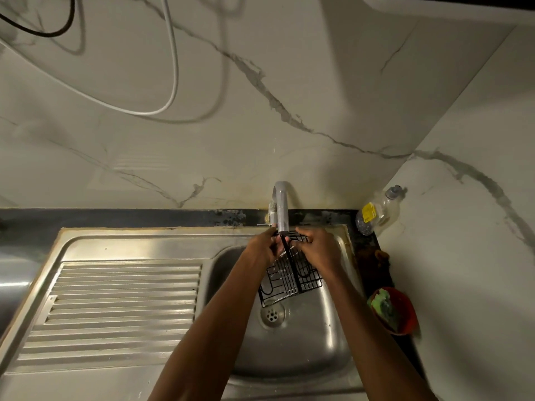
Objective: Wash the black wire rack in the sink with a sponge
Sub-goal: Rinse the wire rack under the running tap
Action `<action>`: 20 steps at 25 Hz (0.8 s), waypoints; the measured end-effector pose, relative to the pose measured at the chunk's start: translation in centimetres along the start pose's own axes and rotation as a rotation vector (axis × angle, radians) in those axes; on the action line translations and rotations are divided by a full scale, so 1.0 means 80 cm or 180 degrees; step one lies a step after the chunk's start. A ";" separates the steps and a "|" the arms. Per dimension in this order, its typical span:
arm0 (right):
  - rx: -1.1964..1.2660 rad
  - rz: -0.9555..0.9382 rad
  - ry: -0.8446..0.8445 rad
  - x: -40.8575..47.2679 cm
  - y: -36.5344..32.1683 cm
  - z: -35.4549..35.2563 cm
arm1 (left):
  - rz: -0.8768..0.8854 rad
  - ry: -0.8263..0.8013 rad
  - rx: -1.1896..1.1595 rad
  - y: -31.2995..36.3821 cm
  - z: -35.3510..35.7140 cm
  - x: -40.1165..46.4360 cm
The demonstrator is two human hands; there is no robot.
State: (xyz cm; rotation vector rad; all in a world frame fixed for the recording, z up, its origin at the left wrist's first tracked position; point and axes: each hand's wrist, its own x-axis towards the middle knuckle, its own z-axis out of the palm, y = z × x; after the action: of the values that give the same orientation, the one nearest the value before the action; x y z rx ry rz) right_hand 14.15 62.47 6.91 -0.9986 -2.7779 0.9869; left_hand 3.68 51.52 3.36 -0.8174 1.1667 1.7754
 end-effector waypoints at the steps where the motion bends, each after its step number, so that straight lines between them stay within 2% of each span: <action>1: 0.0045 0.0059 0.0094 -0.001 0.002 -0.002 | 0.0077 0.0005 0.0031 -0.002 0.006 0.001; 6: 0.0198 0.0386 0.0543 0.005 0.002 0.018 | 0.0361 -0.0040 0.0152 -0.008 0.012 -0.001; 10: 0.0369 0.0627 0.0783 0.007 -0.015 0.041 | 0.0743 -0.0146 0.0744 -0.005 -0.025 -0.009; 13: 0.0699 0.0965 0.0894 0.007 -0.019 0.049 | 0.1180 -0.0527 0.1070 -0.009 -0.050 -0.012; 14: 0.0907 0.1110 0.0897 0.007 -0.018 0.051 | 0.1315 -0.0529 0.1262 -0.009 -0.056 -0.010; 17: 0.2035 0.1790 0.0985 0.011 -0.016 0.053 | 0.1722 -0.0066 0.2110 -0.003 -0.061 -0.010; 20: 0.2934 0.2235 0.1119 0.022 0.000 0.052 | 0.1716 -0.0303 0.1977 -0.002 -0.062 -0.015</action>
State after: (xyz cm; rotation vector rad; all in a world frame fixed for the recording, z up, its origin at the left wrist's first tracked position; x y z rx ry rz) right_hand 11.76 61.20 3.27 -1.6953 -1.3690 1.6804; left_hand 4.65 46.55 2.54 -0.0454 1.8562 1.6645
